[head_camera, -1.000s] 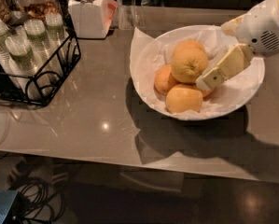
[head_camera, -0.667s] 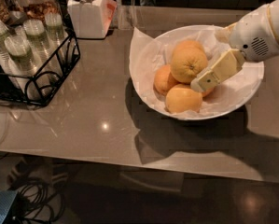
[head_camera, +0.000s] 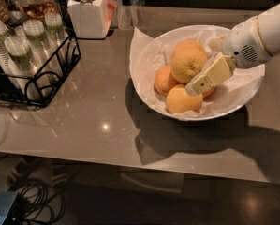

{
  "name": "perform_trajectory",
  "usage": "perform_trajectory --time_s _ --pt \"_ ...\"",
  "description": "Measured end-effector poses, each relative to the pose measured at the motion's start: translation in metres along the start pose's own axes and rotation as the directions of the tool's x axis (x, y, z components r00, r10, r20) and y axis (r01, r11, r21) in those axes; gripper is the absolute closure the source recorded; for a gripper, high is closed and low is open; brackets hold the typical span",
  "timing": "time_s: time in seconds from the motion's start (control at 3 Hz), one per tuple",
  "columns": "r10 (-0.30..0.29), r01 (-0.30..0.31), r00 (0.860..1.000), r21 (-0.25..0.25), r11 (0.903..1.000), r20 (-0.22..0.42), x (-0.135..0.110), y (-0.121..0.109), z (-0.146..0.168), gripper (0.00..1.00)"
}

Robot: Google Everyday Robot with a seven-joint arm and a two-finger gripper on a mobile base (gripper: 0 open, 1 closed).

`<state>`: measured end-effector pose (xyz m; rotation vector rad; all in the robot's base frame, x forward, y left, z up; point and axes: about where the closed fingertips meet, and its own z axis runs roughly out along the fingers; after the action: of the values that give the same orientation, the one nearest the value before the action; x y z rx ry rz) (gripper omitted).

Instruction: Pick orange from white bowl

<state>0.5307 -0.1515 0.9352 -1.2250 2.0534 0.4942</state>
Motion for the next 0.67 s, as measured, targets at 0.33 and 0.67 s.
perform_trajectory --time_s 0.33,0.67 --pt "0.019 -0.019 1.000 -0.018 0.9997 0.000 0.002 -0.002 0.009 0.00" --pt "0.029 -0.029 1.000 -0.037 0.9989 -0.005 0.001 -0.004 0.019 0.00"
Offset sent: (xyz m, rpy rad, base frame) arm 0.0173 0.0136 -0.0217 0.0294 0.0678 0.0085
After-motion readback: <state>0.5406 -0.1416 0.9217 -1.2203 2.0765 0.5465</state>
